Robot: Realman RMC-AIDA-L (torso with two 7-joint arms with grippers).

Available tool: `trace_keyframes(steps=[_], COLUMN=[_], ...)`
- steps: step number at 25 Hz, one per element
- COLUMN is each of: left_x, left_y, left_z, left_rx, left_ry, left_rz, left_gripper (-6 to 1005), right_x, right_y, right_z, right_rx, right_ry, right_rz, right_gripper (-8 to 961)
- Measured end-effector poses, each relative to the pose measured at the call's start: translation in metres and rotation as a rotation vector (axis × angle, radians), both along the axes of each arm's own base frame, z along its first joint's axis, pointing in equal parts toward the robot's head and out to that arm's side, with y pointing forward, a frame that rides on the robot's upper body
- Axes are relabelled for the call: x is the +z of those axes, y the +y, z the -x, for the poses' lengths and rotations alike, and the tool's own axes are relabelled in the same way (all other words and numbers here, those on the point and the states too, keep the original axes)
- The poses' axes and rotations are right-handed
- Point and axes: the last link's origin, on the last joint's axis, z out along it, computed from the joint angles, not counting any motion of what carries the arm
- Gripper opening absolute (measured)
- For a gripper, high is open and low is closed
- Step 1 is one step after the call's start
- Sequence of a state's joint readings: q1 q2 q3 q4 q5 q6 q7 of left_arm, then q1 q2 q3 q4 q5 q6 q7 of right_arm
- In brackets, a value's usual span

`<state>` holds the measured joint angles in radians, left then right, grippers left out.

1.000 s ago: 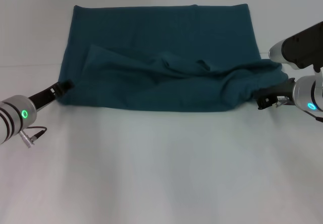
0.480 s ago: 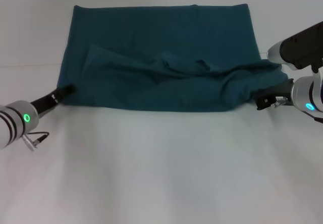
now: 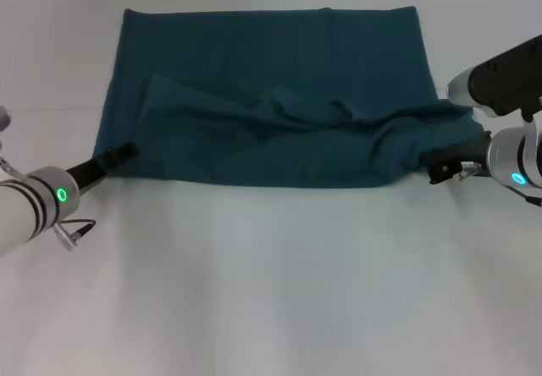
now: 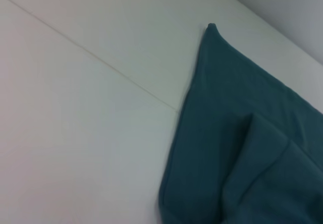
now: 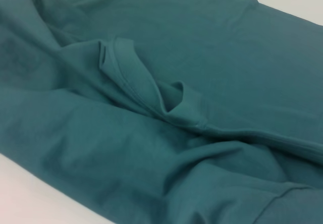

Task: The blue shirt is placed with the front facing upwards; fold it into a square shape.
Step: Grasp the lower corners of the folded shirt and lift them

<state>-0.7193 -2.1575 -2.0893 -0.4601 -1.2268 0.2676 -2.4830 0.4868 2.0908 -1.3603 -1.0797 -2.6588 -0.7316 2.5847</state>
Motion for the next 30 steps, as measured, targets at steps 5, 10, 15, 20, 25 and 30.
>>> trace_keyframes(steps=[5, 10, 15, 20, 25, 30], left_x=[-0.004, -0.003, -0.004, -0.006, -0.009, -0.009], left_y=[0.003, 0.005, 0.007, 0.009, 0.010, 0.011], left_z=[-0.003, -0.003, -0.004, -0.009, -0.013, -0.014], left_rx=[0.006, 0.013, 0.015, 0.010, 0.005, 0.005], left_ry=[0.020, 0.036, 0.040, 0.042, 0.039, 0.036], left_rz=[-0.003, -0.019, -0.020, -0.017, -0.012, -0.014], left_gripper=[902, 902, 901, 901, 901, 902], right_x=[0.000, -0.001, 0.000, 0.000, 0.000, -0.002], right_y=[0.000, 0.000, 0.001, 0.003, 0.004, 0.005], right_z=[0.000, 0.000, 0.002, 0.004, 0.005, 0.002], right_rx=[-0.001, 0.000, 0.005, 0.011, 0.011, 0.005], right_ry=[0.000, -0.001, -0.002, -0.003, -0.004, -0.008], right_rz=[0.001, 0.002, 0.002, 0.001, 0.002, 0.006], right_gripper=[25, 25, 25, 25, 25, 24])
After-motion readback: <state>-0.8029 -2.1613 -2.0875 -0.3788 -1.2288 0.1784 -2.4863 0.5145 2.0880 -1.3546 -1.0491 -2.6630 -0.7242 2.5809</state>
